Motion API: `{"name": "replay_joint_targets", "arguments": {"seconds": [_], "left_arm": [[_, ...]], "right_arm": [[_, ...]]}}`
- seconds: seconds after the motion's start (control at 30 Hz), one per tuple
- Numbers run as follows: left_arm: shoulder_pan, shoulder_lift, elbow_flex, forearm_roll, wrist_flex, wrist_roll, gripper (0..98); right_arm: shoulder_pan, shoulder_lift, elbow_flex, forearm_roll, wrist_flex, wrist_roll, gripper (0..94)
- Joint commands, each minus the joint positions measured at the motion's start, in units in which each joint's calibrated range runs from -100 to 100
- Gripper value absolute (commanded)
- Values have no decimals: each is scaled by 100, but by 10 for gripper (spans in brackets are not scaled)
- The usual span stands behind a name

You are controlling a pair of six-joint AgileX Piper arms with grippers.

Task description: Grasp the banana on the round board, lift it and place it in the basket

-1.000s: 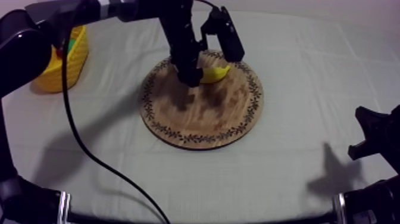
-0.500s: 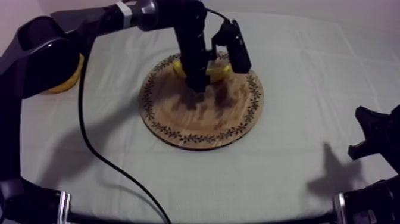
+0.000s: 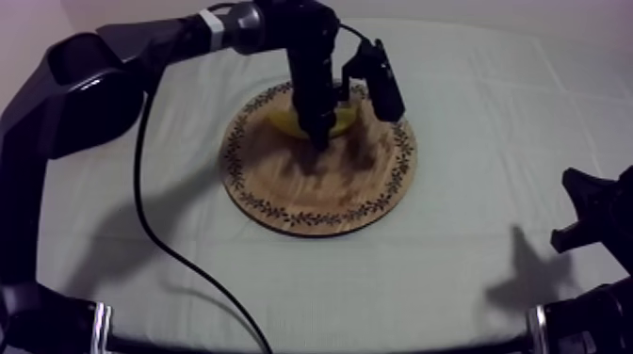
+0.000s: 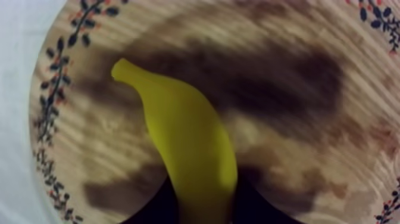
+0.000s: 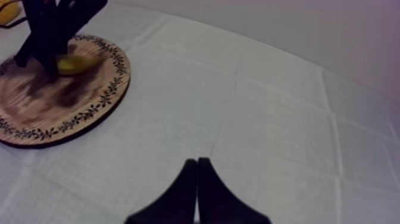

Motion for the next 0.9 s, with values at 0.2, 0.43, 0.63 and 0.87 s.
{"name": "replay_joint_targets", "arguments": {"seconds": [0.2,0.43,0.63,0.87], "left_arm": [[-236,-1256,787,-20,25,315,72],[-797,-2667,790,-194,727,554,73],[-1424,-3458,410,-262,1111,637,71],[-2261,-3937,467,-250,1159,631,69]], "right_arm": [[1,3,-3,3,-2,0,2],[1,3,-3,3,-2,0,2],[1,3,-3,3,-2,0,2],[1,3,-3,3,-2,0,2]]}}
